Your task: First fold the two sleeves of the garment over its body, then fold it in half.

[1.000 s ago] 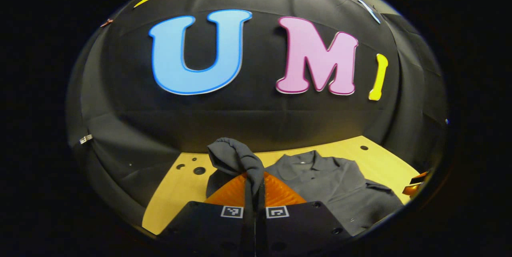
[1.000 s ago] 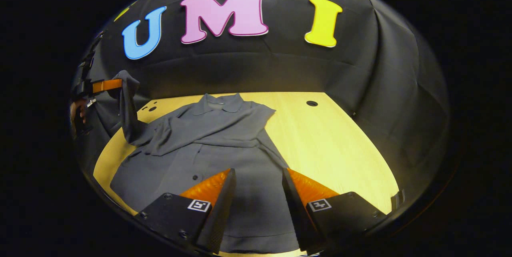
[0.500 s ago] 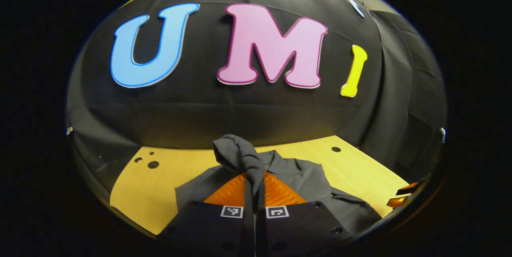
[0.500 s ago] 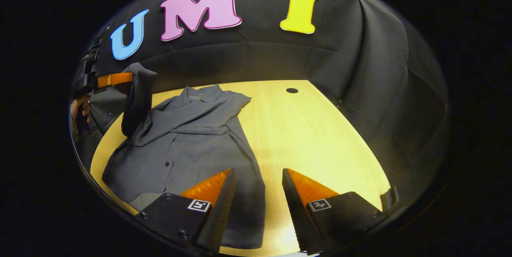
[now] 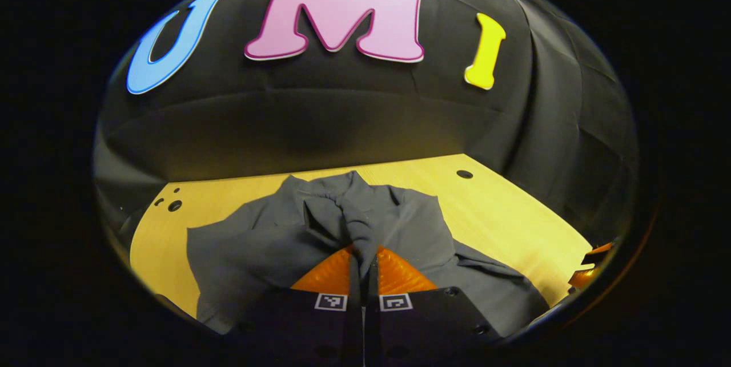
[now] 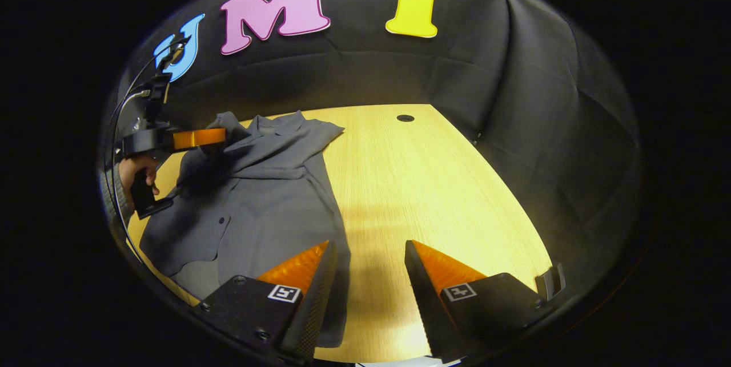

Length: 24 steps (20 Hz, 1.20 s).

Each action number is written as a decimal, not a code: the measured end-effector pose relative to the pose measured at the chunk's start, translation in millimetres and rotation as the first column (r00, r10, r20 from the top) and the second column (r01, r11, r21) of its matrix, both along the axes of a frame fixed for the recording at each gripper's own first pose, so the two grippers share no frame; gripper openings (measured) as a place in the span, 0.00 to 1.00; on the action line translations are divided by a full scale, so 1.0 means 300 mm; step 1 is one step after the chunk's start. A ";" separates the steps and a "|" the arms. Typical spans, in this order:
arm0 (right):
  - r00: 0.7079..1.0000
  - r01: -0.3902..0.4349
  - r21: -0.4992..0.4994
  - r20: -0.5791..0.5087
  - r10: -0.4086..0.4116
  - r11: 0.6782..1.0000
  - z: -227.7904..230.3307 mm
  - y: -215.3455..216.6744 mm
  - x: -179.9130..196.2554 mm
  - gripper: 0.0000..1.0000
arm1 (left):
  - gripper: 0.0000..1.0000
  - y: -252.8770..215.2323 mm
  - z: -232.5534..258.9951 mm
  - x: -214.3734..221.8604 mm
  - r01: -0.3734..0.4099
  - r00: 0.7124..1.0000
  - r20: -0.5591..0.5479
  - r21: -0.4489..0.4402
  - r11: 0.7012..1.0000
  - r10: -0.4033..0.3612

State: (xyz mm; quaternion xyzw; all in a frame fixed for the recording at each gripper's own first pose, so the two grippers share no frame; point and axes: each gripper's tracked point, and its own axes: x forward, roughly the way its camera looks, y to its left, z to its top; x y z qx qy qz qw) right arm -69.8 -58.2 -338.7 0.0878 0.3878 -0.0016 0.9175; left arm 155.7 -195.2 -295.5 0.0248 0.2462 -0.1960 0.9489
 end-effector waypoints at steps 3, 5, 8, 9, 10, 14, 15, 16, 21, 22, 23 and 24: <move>1.000 -0.004 0.001 -0.011 0.004 1.000 -0.014 -0.010 -0.009 0.75 | 0.06 -0.041 -0.091 -0.015 0.021 0.999 -0.031 0.037 0.999 -0.020; 1.000 -0.007 0.001 -0.017 0.007 1.000 -0.020 -0.012 -0.010 0.76 | 0.06 -0.062 -0.158 -0.021 0.034 0.998 -0.052 0.066 0.997 -0.030; 0.999 -0.019 0.009 -0.029 0.019 1.000 -0.034 -0.004 -0.017 0.76 | 0.07 -0.088 -0.242 -0.047 0.063 0.994 -0.093 0.093 0.994 -0.054; 0.999 -0.026 0.014 -0.034 0.027 1.000 -0.041 0.004 -0.015 0.76 | 0.05 -0.096 -0.272 -0.055 0.074 0.992 -0.112 0.093 0.993 -0.063; 0.999 -0.034 0.019 -0.040 0.035 0.999 -0.048 0.011 -0.022 0.76 | 0.11 -0.104 -0.291 -0.068 0.082 0.989 -0.130 0.087 0.993 -0.070; 0.996 -0.060 0.030 -0.058 0.061 0.998 -0.064 0.028 -0.022 0.77 | 0.19 -0.141 -0.337 -0.077 0.091 0.982 -0.168 0.036 0.995 -0.084; 0.996 -0.060 0.035 -0.058 0.061 0.998 -0.062 0.029 -0.015 0.77 | 0.26 -0.149 -0.335 -0.078 0.097 0.982 -0.168 0.036 0.995 -0.090; 0.996 -0.059 0.036 -0.059 0.061 0.998 -0.062 0.027 -0.011 0.70 | 0.34 -0.154 -0.334 -0.081 0.106 0.981 -0.170 0.043 0.993 -0.097; 0.996 -0.070 0.046 -0.057 0.072 0.997 -0.048 0.033 -0.001 0.80 | 0.74 -0.196 -0.269 -0.146 0.161 0.974 -0.161 -0.005 0.987 -0.160; 0.995 -0.073 0.048 -0.058 0.075 0.996 -0.047 0.039 -0.007 0.82 | 0.84 -0.199 -0.250 -0.173 0.176 0.972 -0.158 -0.013 0.984 -0.176; 0.995 -0.078 0.053 -0.061 0.081 0.996 -0.041 0.048 -0.013 0.82 | 0.88 -0.180 -0.232 -0.196 0.183 0.972 -0.150 -0.008 0.983 -0.182; 0.994 -0.084 0.056 -0.059 0.087 0.995 -0.036 0.058 -0.018 0.82 | 0.95 -0.164 -0.205 -0.222 0.193 0.971 -0.140 -0.008 0.981 -0.192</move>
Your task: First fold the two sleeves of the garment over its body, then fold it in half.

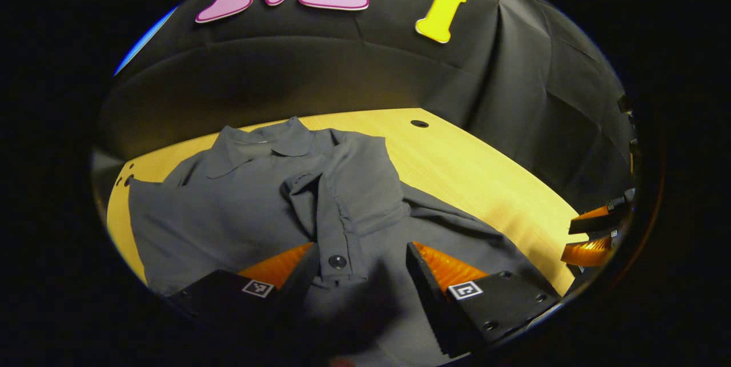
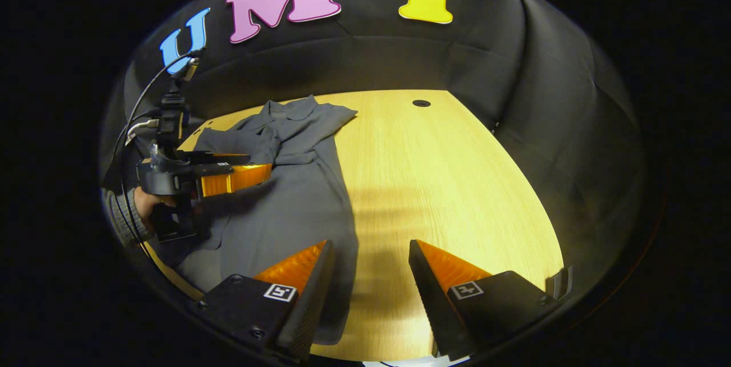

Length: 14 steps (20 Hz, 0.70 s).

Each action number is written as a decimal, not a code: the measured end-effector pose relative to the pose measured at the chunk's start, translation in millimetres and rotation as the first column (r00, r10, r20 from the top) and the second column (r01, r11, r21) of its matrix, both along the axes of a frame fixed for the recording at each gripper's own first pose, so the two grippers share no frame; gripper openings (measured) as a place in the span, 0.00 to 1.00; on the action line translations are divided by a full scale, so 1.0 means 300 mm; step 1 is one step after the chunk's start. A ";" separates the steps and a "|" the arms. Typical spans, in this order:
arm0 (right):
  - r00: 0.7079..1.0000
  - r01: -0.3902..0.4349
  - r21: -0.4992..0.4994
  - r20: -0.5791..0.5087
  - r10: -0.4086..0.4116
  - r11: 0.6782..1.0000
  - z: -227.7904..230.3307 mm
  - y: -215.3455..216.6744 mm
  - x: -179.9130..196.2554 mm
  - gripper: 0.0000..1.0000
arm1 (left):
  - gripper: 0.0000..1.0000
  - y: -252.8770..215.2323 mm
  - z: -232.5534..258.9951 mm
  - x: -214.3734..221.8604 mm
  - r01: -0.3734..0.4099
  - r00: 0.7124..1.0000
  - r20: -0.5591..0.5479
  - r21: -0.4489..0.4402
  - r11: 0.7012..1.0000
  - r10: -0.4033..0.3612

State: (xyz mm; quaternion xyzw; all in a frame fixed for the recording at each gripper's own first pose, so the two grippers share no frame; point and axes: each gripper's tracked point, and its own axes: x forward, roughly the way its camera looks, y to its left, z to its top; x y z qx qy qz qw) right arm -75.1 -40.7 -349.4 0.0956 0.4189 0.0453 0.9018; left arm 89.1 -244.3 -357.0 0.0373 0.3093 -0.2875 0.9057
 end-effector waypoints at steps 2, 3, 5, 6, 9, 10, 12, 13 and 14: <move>1.000 -0.018 0.002 -0.001 0.018 1.000 0.008 0.021 -0.019 0.82 | 0.97 0.045 0.043 -0.064 0.014 1.000 0.013 -0.004 1.000 -0.014; 1.000 -0.025 0.006 -0.005 0.025 1.000 0.014 0.034 -0.029 0.82 | 0.97 0.083 0.059 -0.094 0.008 1.000 0.014 -0.005 1.000 -0.008; 0.999 -0.032 0.017 -0.014 0.032 0.999 0.017 0.068 -0.057 0.82 | 0.97 0.164 0.079 -0.157 -0.008 1.000 0.000 0.001 1.000 0.008; 0.999 -0.036 0.024 -0.019 0.036 0.999 0.017 0.087 -0.073 0.82 | 0.97 0.208 0.088 -0.187 -0.019 1.000 -0.006 0.004 1.000 0.019; 0.998 -0.051 0.025 -0.035 0.052 0.998 0.022 0.138 -0.124 0.82 | 0.97 0.379 0.094 -0.274 -0.076 0.997 -0.021 0.030 0.997 0.077; 0.998 -0.053 0.027 -0.040 0.054 0.998 0.025 0.150 -0.139 0.82 | 0.97 0.434 0.092 -0.297 -0.097 0.995 -0.027 0.039 0.995 0.098; 0.997 -0.053 0.026 -0.057 0.054 0.998 0.016 0.168 -0.173 0.82 | 0.97 0.555 0.085 -0.344 -0.141 0.989 -0.042 0.060 0.988 0.143; 0.996 -0.052 0.023 -0.068 0.053 0.998 0.012 0.175 -0.190 0.82 | 0.97 0.618 0.078 -0.363 -0.164 0.985 -0.046 0.072 0.984 0.168; 0.996 -0.048 0.020 -0.079 0.050 0.999 0.005 0.178 -0.208 0.82 | 0.97 0.676 0.072 -0.384 -0.187 0.980 -0.055 0.084 0.979 0.191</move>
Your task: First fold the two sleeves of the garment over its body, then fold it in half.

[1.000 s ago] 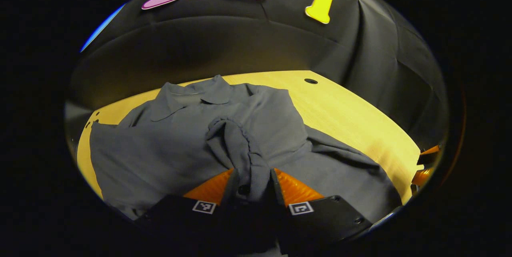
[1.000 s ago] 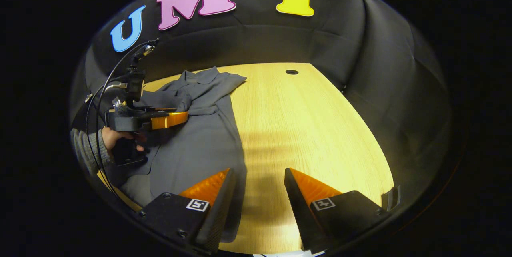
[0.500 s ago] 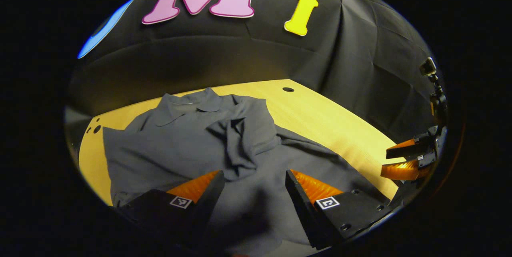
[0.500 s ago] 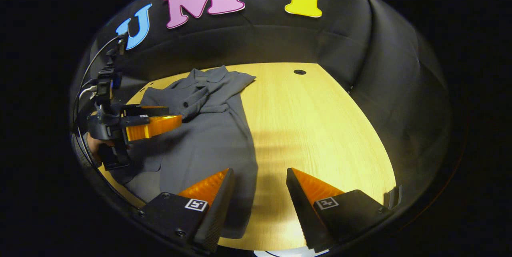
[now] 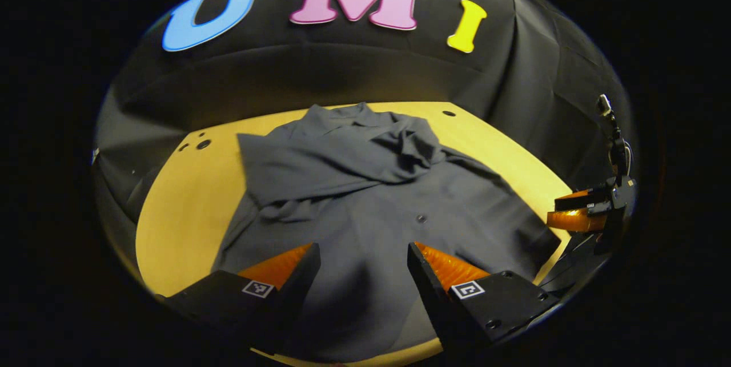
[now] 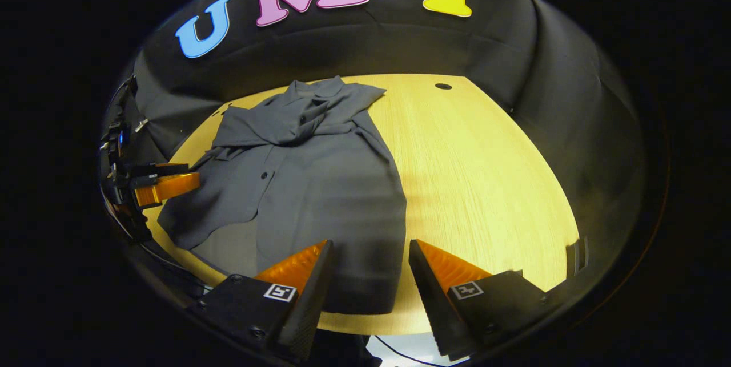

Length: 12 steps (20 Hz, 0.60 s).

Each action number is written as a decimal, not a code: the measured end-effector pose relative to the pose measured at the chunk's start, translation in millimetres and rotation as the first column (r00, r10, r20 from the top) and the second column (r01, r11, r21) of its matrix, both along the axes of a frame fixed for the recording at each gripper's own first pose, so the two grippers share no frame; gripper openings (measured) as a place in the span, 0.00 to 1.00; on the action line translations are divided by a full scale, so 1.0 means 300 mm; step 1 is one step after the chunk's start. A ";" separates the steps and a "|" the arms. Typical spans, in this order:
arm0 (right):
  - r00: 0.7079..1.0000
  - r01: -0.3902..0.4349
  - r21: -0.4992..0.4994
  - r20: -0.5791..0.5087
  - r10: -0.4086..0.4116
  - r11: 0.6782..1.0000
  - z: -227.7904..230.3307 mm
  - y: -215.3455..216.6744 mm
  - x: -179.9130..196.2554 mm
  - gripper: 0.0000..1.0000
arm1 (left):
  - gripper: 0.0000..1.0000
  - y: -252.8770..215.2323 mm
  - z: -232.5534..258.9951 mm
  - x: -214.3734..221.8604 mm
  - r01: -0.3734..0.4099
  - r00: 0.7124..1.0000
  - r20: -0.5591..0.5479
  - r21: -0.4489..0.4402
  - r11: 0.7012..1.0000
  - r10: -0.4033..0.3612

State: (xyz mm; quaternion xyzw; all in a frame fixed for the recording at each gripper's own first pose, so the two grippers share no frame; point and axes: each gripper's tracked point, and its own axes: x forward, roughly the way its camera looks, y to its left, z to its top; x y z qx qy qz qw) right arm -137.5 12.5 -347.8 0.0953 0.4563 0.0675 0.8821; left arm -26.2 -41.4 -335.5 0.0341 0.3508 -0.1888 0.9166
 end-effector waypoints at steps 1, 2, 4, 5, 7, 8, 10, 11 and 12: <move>1.000 0.006 -0.004 -0.007 -0.006 1.000 -0.005 0.000 -0.011 0.82 | 0.97 0.052 -0.006 -0.019 -0.021 1.000 -0.007 0.008 1.000 0.021; 1.000 0.013 -0.010 -0.014 -0.013 1.000 -0.010 0.000 -0.024 0.82 | 0.97 0.106 -0.010 -0.038 -0.042 0.999 -0.015 0.016 0.999 0.043; 0.999 0.033 -0.016 -0.031 -0.033 0.999 -0.021 -0.004 -0.041 0.82 | 0.97 0.203 -0.021 -0.071 -0.076 0.997 -0.024 0.042 0.996 0.077; 0.998 0.042 -0.015 -0.040 -0.043 0.999 -0.027 -0.006 -0.046 0.82 | 0.97 0.244 -0.036 -0.087 -0.091 0.995 -0.033 0.054 0.994 0.092; 0.997 0.055 -0.016 -0.054 -0.056 0.998 -0.039 -0.003 -0.060 0.82 | 0.97 0.327 -0.063 -0.125 -0.119 0.991 -0.055 0.076 0.990 0.123; 0.997 0.056 -0.020 -0.058 -0.057 0.998 -0.044 -0.001 -0.068 0.82 | 0.97 0.365 -0.077 -0.143 -0.131 0.989 -0.064 0.088 0.988 0.136; 0.996 0.052 -0.023 -0.070 -0.054 0.998 -0.056 0.005 -0.080 0.82 | 0.97 0.434 -0.121 -0.175 -0.150 0.983 -0.092 0.116 0.982 0.161; 0.996 0.051 -0.018 -0.079 -0.052 0.999 -0.060 0.014 -0.084 0.82 | 0.97 0.462 -0.144 -0.191 -0.159 0.979 -0.107 0.124 0.979 0.173; 0.995 0.049 -0.013 -0.086 -0.049 0.999 -0.068 0.026 -0.093 0.83 | 0.97 0.477 -0.170 -0.204 -0.165 0.975 -0.131 0.126 0.978 0.182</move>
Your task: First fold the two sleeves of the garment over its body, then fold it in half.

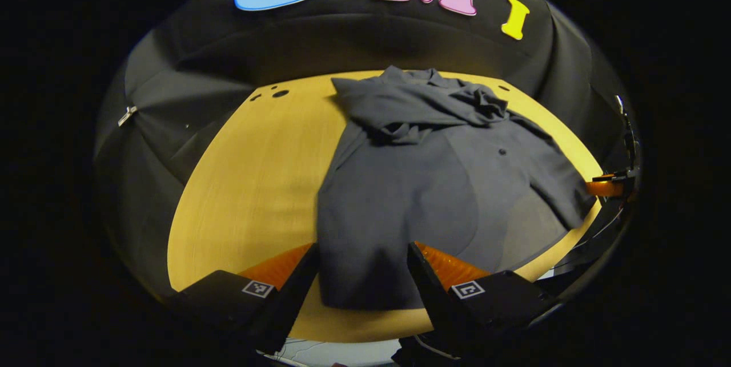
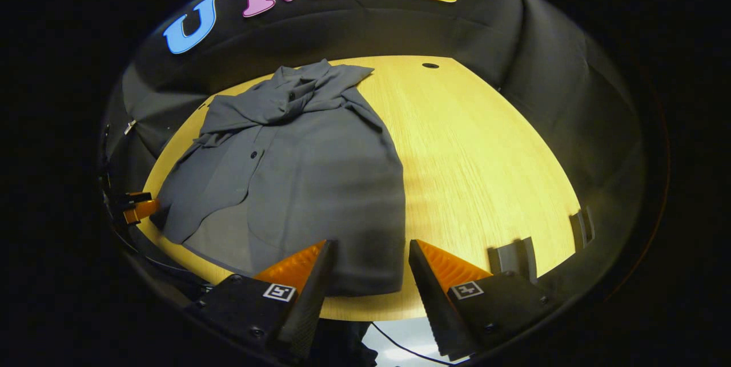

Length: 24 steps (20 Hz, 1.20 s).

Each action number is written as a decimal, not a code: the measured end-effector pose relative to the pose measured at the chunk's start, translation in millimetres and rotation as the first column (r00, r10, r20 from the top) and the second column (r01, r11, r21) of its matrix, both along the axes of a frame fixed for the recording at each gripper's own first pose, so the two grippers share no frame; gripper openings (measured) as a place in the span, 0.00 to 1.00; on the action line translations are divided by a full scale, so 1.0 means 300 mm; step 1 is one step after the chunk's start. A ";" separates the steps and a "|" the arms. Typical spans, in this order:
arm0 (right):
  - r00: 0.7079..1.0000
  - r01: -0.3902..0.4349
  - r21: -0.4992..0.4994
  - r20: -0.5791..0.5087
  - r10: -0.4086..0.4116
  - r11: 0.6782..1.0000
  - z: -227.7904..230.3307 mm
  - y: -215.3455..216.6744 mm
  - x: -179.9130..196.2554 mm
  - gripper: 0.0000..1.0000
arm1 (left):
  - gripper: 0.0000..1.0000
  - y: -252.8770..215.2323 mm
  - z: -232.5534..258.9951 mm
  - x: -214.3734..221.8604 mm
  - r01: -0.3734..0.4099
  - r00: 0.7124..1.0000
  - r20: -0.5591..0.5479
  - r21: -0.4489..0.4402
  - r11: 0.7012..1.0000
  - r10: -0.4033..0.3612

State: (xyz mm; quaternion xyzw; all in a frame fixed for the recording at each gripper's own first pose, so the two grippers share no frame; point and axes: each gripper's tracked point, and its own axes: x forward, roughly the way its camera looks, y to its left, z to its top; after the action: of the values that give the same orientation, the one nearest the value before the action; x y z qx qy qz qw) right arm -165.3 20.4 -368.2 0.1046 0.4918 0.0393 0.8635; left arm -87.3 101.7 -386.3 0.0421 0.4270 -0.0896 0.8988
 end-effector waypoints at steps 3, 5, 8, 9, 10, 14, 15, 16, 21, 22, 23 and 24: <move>1.000 -0.015 0.004 -0.019 0.015 1.000 -0.029 0.030 -0.006 0.83 | 0.97 0.039 -0.057 -0.022 -0.030 0.998 -0.052 0.009 1.000 0.030; 0.999 -0.024 -0.001 -0.043 0.024 1.000 -0.060 0.044 -0.014 0.84 | 0.97 0.036 -0.081 -0.025 -0.039 0.996 -0.079 0.005 0.999 0.039; 0.997 -0.055 -0.065 -0.064 0.051 0.996 -0.085 0.047 -0.020 0.99 | 0.96 0.023 -0.088 -0.011 -0.029 0.996 -0.088 0.001 1.000 0.029; 0.996 -0.073 -0.084 -0.053 0.069 0.994 -0.073 0.048 -0.013 0.86 | 0.98 0.017 -0.092 -0.005 -0.021 0.995 -0.093 0.003 1.000 0.021; 0.995 -0.078 -0.087 -0.071 0.072 0.993 -0.088 0.056 -0.018 0.87 | 0.96 0.000 -0.088 -0.008 0.009 0.996 -0.092 0.000 1.000 -0.009; 0.991 -0.123 -0.051 -0.058 0.120 0.991 -0.081 0.079 0.021 0.53 | 0.38 -0.099 -0.092 0.001 0.173 0.977 -0.128 0.002 0.985 -0.171; 0.987 -0.148 -0.033 -0.065 0.145 0.988 -0.083 0.098 0.024 0.26 | 0.19 -0.104 -0.091 0.011 0.173 0.976 -0.135 -0.002 0.985 -0.172; 0.984 -0.168 -0.023 -0.071 0.166 0.986 -0.080 0.101 0.025 0.00 | 0.10 -0.103 -0.089 0.015 0.168 0.973 -0.158 -0.011 0.986 -0.167; 0.975 -0.203 0.017 -0.087 0.204 0.979 -0.063 0.109 -0.013 0.05 | 0.06 -0.083 -0.069 -0.048 0.169 0.965 -0.195 -0.046 0.984 -0.175; 0.975 -0.205 0.019 -0.089 0.206 0.979 -0.049 0.117 -0.036 0.05 | 0.06 -0.082 -0.060 -0.065 0.172 0.965 -0.194 -0.048 0.984 -0.178; 0.974 -0.205 0.022 -0.094 0.206 0.979 -0.041 0.120 -0.053 0.05 | 0.06 -0.075 -0.061 -0.092 0.171 0.962 -0.205 -0.052 0.984 -0.178; 0.973 -0.205 0.030 -0.104 0.207 0.978 -0.041 0.121 -0.078 0.05 | 0.06 -0.067 -0.065 -0.122 0.163 0.960 -0.223 -0.061 0.985 -0.172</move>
State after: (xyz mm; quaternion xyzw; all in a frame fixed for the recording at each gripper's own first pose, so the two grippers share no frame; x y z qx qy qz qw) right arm -188.8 56.6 -380.4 0.0633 0.5450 0.1277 0.8262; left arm -123.8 81.6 -405.9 0.0487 0.5199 -0.1785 0.8339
